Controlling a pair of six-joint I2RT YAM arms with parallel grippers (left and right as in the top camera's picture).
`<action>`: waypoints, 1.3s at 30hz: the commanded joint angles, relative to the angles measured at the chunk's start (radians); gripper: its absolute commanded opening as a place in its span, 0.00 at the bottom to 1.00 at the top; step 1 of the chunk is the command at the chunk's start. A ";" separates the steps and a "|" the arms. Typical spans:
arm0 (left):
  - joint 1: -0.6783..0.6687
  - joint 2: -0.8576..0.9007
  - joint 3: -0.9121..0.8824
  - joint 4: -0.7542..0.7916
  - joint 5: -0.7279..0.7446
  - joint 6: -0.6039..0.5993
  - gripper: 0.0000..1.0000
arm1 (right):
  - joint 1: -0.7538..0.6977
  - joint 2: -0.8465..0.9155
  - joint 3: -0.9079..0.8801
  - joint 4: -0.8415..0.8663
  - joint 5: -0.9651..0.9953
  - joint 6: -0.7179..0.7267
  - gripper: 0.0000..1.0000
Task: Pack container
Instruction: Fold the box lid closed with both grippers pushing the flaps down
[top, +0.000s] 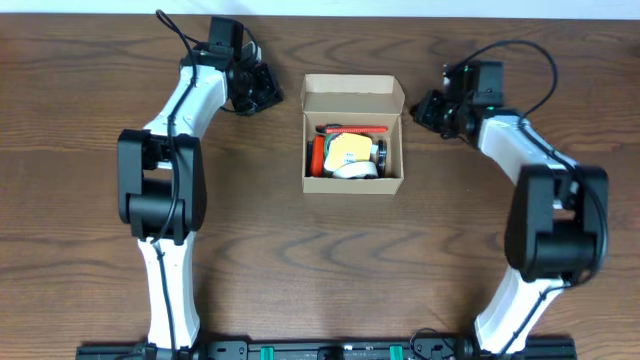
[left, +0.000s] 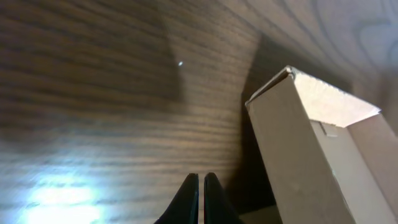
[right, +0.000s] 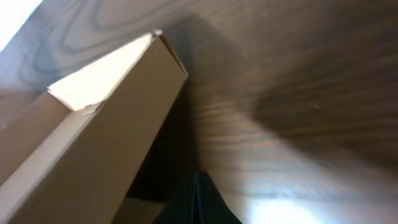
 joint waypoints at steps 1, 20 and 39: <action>0.008 0.019 -0.001 0.034 0.081 -0.050 0.06 | 0.011 0.071 0.000 0.082 -0.129 0.120 0.01; 0.007 0.032 -0.001 0.102 0.156 -0.089 0.06 | 0.048 0.175 0.001 0.369 -0.226 0.278 0.01; 0.013 0.063 0.005 0.285 0.325 -0.151 0.06 | 0.045 0.175 0.002 0.524 -0.298 0.250 0.01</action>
